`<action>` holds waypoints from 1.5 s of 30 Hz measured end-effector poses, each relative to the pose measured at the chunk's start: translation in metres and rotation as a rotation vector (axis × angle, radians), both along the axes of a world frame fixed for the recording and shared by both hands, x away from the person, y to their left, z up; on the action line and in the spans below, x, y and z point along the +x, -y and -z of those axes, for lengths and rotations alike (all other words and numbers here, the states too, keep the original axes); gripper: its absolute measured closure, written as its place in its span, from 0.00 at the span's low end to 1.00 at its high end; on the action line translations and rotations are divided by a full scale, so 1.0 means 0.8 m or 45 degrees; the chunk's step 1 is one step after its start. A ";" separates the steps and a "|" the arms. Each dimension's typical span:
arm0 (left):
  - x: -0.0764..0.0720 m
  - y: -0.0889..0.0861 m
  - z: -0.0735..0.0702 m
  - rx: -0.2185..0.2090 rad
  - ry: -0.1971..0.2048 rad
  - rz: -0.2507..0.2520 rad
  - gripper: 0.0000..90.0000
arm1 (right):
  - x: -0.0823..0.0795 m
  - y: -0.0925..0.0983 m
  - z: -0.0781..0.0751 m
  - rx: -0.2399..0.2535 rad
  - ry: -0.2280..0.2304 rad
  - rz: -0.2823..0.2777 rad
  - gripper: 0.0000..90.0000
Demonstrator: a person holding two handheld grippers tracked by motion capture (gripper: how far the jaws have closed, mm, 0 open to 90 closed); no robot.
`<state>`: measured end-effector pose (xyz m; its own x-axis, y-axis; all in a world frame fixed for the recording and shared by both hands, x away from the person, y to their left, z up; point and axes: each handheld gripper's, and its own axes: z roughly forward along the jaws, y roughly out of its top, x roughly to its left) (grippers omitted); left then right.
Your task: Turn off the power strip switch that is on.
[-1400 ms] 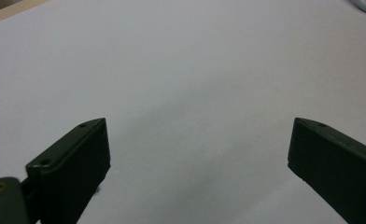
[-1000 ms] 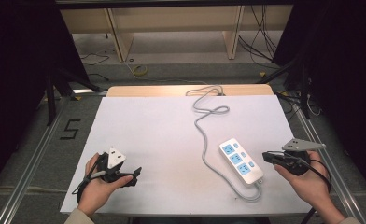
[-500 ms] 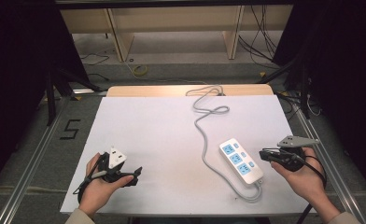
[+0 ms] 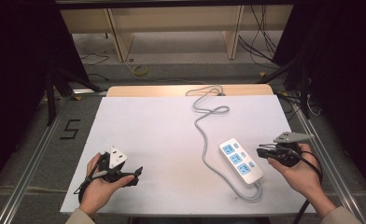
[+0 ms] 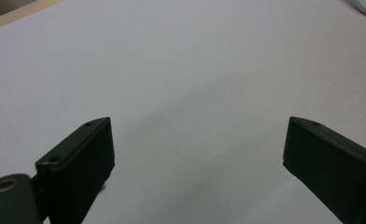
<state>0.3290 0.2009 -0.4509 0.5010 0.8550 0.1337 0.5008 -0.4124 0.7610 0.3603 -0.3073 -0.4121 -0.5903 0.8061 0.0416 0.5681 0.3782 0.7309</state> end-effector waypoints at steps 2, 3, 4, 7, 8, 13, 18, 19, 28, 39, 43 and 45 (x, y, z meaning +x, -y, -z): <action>0.000 0.001 0.001 -0.002 -0.001 0.001 0.09 | 0.002 0.000 0.001 0.001 -0.008 0.002 1.00; 0.000 0.001 0.001 -0.002 -0.001 0.001 0.09 | 0.003 0.000 0.001 -0.001 -0.011 0.002 1.00; 0.000 0.001 0.000 0.000 0.001 0.004 0.09 | 0.004 -0.001 0.001 -0.001 -0.014 0.002 1.00; 0.000 0.001 0.001 -0.002 0.001 0.000 0.09 | 0.007 -0.002 0.002 -0.007 -0.025 0.001 1.00; 0.000 0.001 0.001 -0.004 0.000 -0.001 0.09 | 0.008 -0.002 0.003 -0.009 -0.029 0.000 1.00; 0.000 0.001 0.000 -0.008 0.002 -0.003 0.09 | 0.013 -0.006 0.004 -0.016 -0.044 0.000 1.00; 0.000 0.001 0.000 -0.007 0.002 -0.003 0.09 | 0.018 -0.010 0.005 -0.025 -0.050 -0.006 1.00; 0.000 0.001 0.000 -0.006 0.003 -0.004 0.09 | 0.018 -0.010 0.005 -0.025 -0.050 -0.006 1.00; 0.000 0.004 0.001 -0.008 0.005 0.000 0.09 | 0.028 -0.018 0.007 -0.040 -0.071 -0.005 1.00; 0.001 0.003 0.001 -0.010 0.005 -0.008 0.09 | 0.036 -0.025 0.006 -0.071 -0.105 0.001 1.00; 0.001 0.004 0.001 -0.009 0.005 -0.006 0.09 | 0.038 -0.027 0.006 -0.075 -0.118 -0.001 1.00; 0.001 0.004 0.001 -0.010 0.005 -0.006 0.09 | 0.040 -0.029 0.007 -0.077 -0.127 -0.001 1.00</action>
<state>0.3298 0.1977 -0.4514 0.4967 0.8583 0.1288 0.4993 -0.4040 0.7664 0.3923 -0.2842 -0.4173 -0.5860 0.8087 0.0515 0.6369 0.4203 0.6463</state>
